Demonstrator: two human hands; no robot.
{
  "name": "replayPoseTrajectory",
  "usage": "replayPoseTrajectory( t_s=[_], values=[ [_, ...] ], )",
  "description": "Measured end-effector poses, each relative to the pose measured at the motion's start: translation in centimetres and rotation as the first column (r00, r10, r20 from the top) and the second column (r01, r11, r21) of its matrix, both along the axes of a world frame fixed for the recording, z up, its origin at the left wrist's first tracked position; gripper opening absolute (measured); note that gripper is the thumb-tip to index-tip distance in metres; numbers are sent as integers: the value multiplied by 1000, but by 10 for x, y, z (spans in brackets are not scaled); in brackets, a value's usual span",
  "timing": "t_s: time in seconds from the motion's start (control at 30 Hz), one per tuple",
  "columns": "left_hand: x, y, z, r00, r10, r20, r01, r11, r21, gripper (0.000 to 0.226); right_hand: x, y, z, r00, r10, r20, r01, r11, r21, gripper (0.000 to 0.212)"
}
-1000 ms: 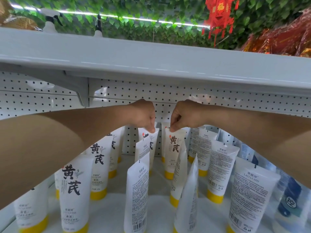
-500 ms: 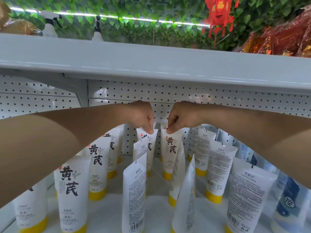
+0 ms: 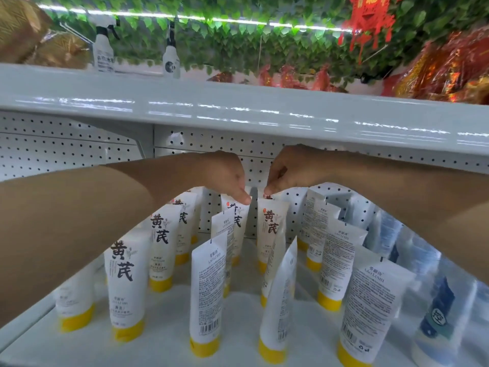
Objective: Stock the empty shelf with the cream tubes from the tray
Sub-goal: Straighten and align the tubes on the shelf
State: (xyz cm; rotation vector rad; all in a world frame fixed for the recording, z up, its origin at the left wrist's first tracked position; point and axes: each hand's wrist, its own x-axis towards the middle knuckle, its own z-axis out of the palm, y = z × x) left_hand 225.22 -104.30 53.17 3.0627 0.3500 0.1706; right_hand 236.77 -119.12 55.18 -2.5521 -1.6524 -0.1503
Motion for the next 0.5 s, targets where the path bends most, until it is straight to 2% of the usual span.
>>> replayPoseTrajectory(
  t_s=[0.2,0.33,0.5],
  values=[
    [-36,-8,10,990,-123,-62,112,980,-162,26,-33,-29,3,998,-60,-22,57,992,-111,41],
    [-45,-5,4,979,-176,-98,162,978,-133,29,-50,-37,-3,985,-162,-53,153,977,-150,46],
    [-47,-1,1,974,-186,-131,158,967,-200,29,-61,-33,-7,971,-225,-85,211,966,-149,39]
  ],
)
